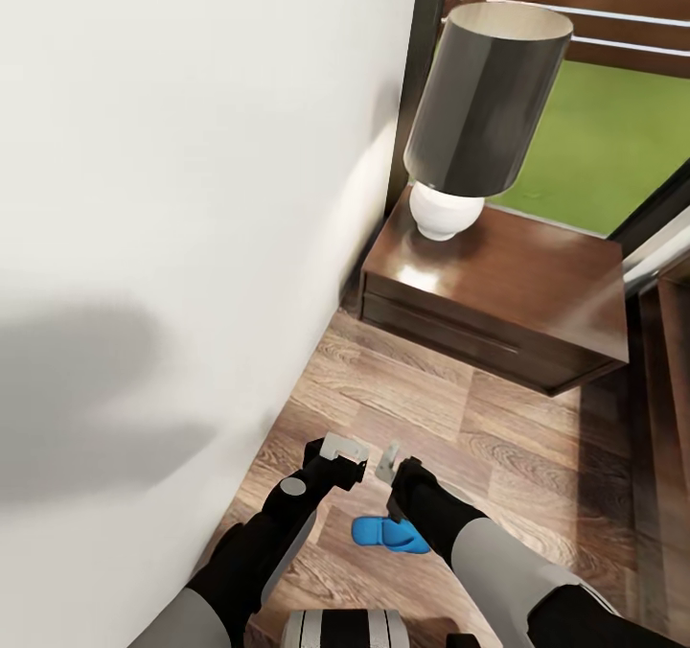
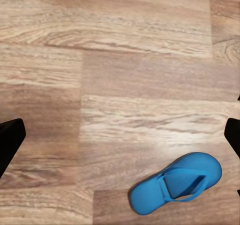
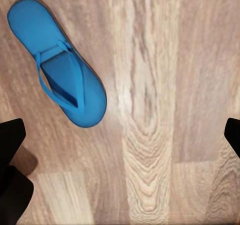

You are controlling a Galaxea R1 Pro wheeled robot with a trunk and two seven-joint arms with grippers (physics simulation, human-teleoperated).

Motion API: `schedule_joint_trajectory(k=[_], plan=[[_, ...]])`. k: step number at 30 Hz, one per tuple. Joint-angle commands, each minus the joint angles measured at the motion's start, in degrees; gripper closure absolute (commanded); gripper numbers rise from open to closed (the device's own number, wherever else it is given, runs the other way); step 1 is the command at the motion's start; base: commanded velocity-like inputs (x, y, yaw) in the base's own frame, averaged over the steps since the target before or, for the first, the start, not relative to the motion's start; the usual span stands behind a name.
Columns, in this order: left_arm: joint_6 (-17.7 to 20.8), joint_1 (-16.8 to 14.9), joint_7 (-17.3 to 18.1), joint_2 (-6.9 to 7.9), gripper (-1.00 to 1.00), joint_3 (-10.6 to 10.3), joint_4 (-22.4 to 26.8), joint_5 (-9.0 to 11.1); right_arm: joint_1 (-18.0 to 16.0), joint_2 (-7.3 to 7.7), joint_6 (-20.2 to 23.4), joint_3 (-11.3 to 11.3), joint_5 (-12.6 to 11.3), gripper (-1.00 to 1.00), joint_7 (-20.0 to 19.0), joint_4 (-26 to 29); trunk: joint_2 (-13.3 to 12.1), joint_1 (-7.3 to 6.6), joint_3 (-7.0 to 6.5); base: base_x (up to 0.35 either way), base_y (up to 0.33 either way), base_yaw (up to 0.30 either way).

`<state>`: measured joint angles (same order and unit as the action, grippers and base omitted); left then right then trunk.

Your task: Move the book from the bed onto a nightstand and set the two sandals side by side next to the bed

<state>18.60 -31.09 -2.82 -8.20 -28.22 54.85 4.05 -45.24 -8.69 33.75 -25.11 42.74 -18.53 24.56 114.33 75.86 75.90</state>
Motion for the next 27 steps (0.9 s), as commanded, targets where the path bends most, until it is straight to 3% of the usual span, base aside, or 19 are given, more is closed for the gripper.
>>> schedule_joint_trajectory(k=[1, 15, 27], plan=[[0.29, -0.03, -0.29, 0.02, -1.0, -0.12, 0.08, 0.43, -0.02, 0.0, 0.22, -0.27, 0.61, -1.0, -0.51, 0.09, 0.43, 0.22, 0.22, 0.0, 0.0, 0.0], [0.28, -0.03, -0.33, 0.02, -1.0, -0.23, 0.08, 0.43, -0.03, -0.37, 0.24, -0.62, 0.73, -1.0, -0.54, 0.05, 6.05, 3.29, 2.73, 0.0, 0.0, 0.0], [0.27, -0.03, -0.34, 0.02, -1.0, -0.25, 0.08, 0.43, -0.05, -1.17, 0.26, -4.76, 0.71, -1.0, -0.54, 0.2, 10.86, 5.93, 4.88, 0.0, 0.0, 0.0]])
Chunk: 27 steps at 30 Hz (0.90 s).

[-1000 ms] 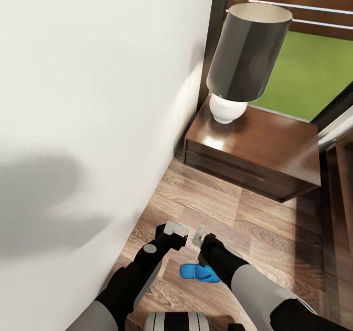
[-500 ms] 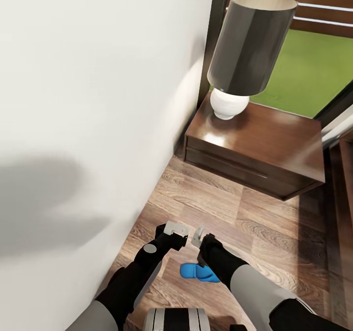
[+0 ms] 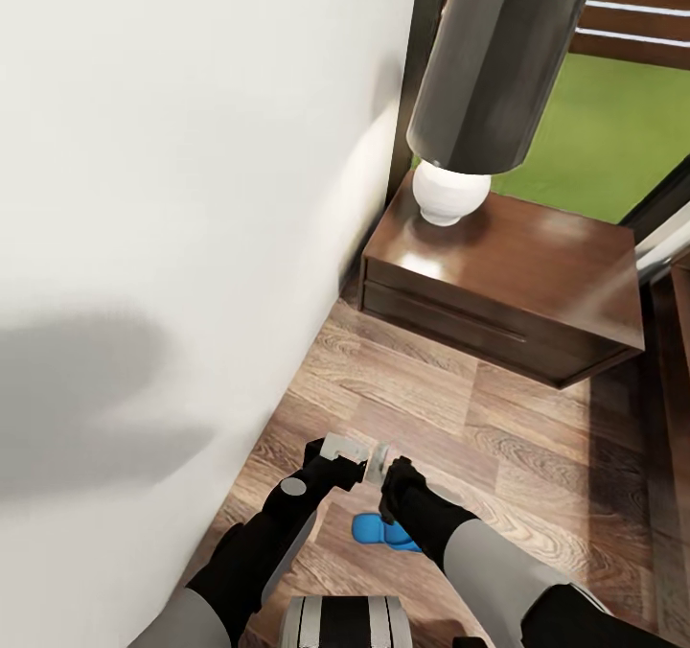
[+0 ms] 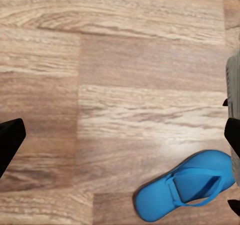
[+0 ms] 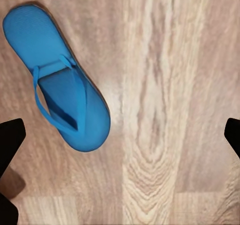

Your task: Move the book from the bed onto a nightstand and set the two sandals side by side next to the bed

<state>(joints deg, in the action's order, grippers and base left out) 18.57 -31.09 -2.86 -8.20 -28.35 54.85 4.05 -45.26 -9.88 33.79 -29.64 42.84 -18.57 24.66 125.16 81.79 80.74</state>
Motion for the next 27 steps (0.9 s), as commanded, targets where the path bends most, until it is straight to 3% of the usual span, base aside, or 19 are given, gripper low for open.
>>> schedule_joint_trajectory(k=[1, 17, 27], plan=[[0.29, -0.03, -0.3, 0.02, -1.0, -0.13, 0.08, 0.43, -0.03, 0.02, 0.23, -0.24, 0.61, -1.0, -0.5, 0.1, 0.43, 0.22, 0.22, 0.0, 0.0, 0.0], [0.24, -0.03, -0.3, 0.02, -1.0, -0.13, 0.02, 0.43, -0.01, -0.12, 0.19, -2.6, 0.59, -1.0, -0.5, 0.06, 6.85, 3.73, 3.09, 0.0, 0.0, 0.0], [0.23, -0.03, -0.3, 0.02, -1.0, -0.13, 0.0, 0.42, -0.03, -0.12, 0.12, -2.98, 0.52, -1.0, -0.5, 0.04, 10.86, 5.93, 4.89, 0.0, 0.0, 0.0]])
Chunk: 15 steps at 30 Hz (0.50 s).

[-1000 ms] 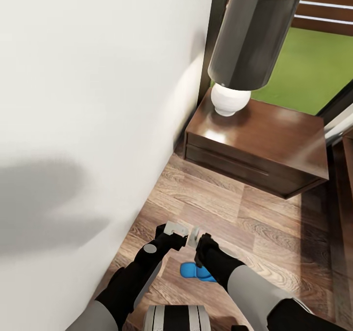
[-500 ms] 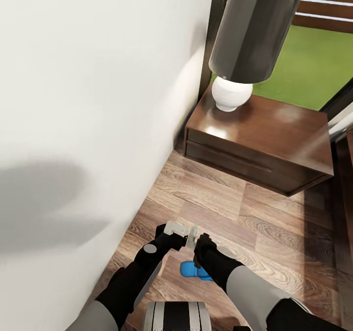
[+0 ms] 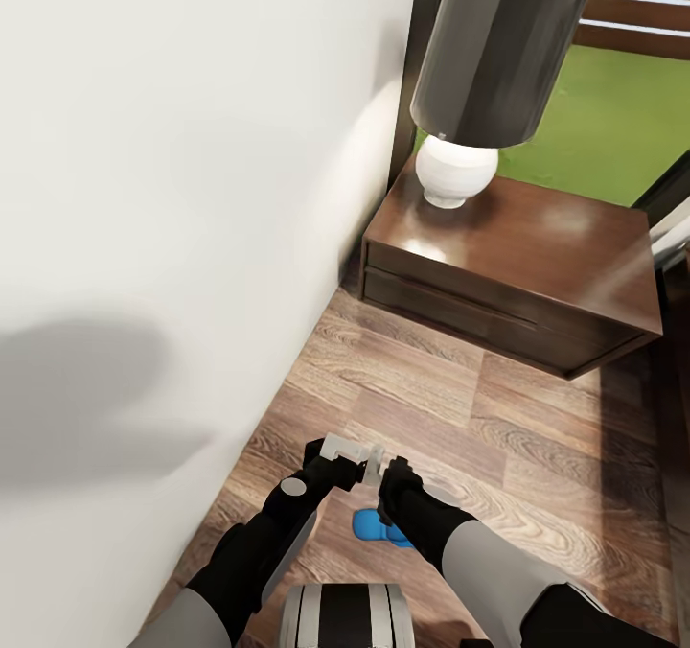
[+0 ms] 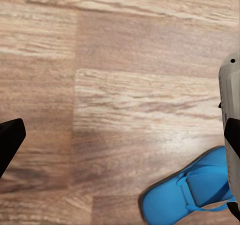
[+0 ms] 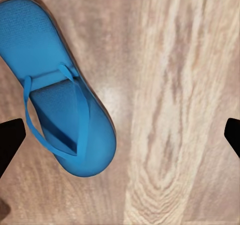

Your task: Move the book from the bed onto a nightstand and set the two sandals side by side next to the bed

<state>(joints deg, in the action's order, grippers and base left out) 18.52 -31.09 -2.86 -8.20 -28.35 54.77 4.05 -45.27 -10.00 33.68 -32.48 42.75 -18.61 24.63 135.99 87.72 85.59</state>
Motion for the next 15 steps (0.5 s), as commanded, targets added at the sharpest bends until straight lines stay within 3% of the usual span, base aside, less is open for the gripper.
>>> schedule_joint_trajectory(k=[1, 15], plan=[[0.29, -0.03, -0.3, 0.03, -1.0, -0.13, 0.08, 0.43, -0.02, 0.0, 0.21, -0.16, 0.6, -1.0, -0.47, 0.07, 0.43, 0.22, 0.22, 0.0, 0.0, 0.0], [0.15, -0.1, -0.32, 0.03, -1.0, 0.43, 1.63, 0.44, 0.0, 0.0, 0.07, -0.29, 0.42, -1.0, -0.47, -0.09, 0.43, 0.22, 0.22, 0.0, 0.0, 0.0]])
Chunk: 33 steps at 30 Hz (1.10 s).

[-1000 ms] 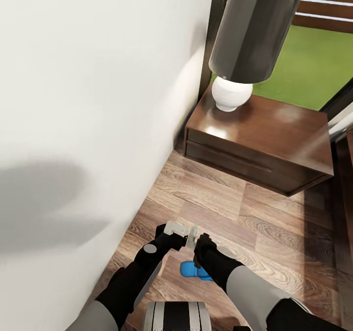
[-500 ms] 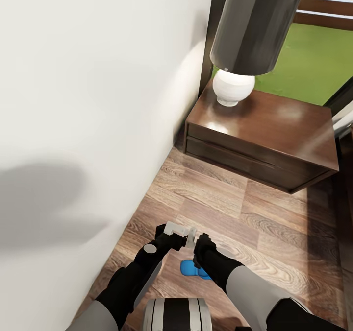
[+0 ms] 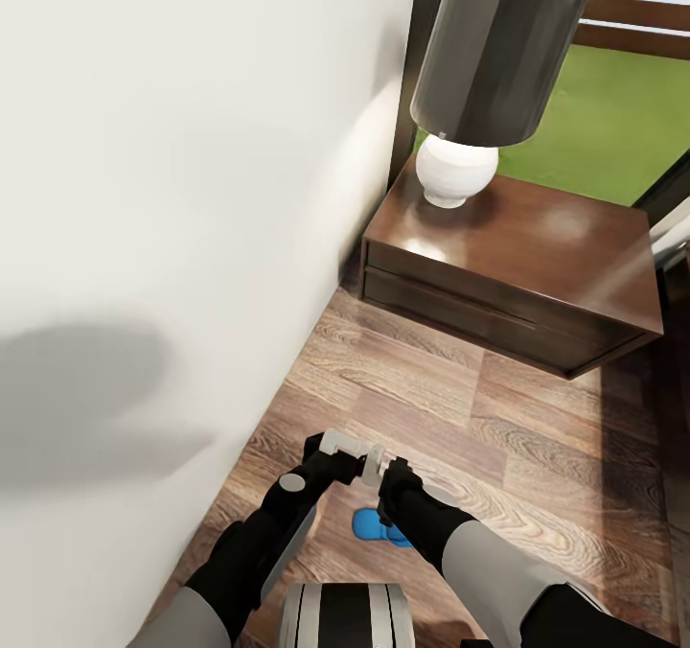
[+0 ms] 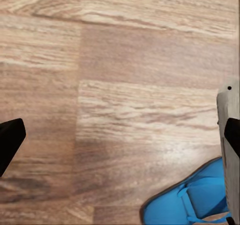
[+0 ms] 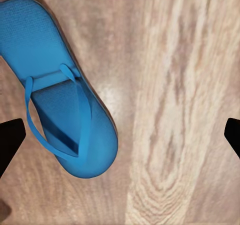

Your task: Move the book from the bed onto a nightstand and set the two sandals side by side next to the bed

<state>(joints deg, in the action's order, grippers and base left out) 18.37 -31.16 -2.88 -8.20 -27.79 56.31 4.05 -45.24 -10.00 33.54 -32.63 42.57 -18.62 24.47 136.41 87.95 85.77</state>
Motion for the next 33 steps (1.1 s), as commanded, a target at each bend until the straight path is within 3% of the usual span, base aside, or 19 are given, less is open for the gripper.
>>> schedule_joint_trajectory(k=[1, 17, 21, 26, 33], plan=[[0.29, -0.02, -0.3, 0.03, -1.0, -0.12, 0.09, 0.43, -0.03, 0.0, 0.22, -0.14, 0.6, -1.0, -0.46, 0.07, 0.01, -0.01, 0.03, 0.0, 0.0, 0.0], [0.26, -0.04, -1.11, 1.1, -1.0, 0.45, 4.17, 0.43, -0.02, 0.0, 0.14, -0.21, 0.51, -1.0, -0.46, 0.0, 0.01, -0.01, 0.03, 0.0, 0.0, 0.0], [0.28, -0.04, -1.46, 1.35, -1.0, 1.73, 4.38, 0.43, -0.02, 0.0, 0.14, -0.18, 0.5, -1.0, -0.46, -0.05, 0.01, -0.01, 0.03, 0.0, 0.0, 0.0], [0.3, -0.11, -1.58, 1.56, -1.0, 4.9, 4.53, 0.43, -0.02, 0.0, 0.13, -0.16, 0.5, -1.0, -0.46, -0.21, 0.01, -0.01, 0.03, 0.0, 0.0, 0.0], [0.27, -0.18, -1.71, 2.05, -1.0, 6.54, 4.58, 0.43, -0.02, 0.0, -0.12, -0.17, 0.5, -1.0, -0.46, -0.27, 0.01, -0.01, 0.03, 0.0, 0.0, 0.0]])
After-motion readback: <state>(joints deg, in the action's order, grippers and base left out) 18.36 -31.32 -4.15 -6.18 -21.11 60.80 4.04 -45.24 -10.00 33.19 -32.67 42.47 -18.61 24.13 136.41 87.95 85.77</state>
